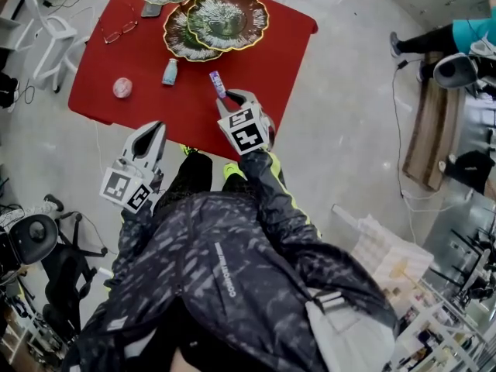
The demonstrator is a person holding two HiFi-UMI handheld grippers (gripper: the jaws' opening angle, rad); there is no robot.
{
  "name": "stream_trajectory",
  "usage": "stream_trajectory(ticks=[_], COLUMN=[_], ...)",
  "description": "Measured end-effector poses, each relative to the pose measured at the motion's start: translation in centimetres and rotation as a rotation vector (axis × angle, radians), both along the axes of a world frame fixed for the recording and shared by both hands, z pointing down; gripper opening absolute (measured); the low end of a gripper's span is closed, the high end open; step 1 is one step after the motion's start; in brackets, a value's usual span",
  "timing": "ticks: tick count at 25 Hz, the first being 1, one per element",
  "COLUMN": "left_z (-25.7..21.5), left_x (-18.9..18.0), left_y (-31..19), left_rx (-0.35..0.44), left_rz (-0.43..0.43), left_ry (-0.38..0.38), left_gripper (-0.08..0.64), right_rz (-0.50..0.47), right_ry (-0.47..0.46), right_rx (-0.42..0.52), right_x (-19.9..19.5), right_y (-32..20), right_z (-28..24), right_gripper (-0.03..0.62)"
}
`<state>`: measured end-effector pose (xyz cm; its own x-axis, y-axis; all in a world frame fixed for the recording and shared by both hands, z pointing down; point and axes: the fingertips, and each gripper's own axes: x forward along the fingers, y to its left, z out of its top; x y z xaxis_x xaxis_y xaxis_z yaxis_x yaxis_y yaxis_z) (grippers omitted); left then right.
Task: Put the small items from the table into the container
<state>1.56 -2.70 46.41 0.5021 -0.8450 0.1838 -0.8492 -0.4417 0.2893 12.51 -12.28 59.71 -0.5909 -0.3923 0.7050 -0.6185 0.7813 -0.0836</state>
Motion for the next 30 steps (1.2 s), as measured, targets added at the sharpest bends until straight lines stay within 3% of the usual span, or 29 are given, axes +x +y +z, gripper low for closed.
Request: stream_trajectory(ticks=[13,30], left_z=[-2.0,-4.1], left_x=[0.6,-1.2], left_y=[-0.6,-4.6], left_rx=[0.047,0.092], left_rz=[0.025,0.128], left_ry=[0.022,0.043], left_gripper=[0.025,0.025], right_rz=[-0.002,0.072], right_ry=[-0.018,-0.018], right_rx=[0.081,0.159], right_x=[-0.3,-2.1], right_y=[-0.6,-4.1], right_z=[-5.3,-10.5], right_gripper=[0.097,0.097])
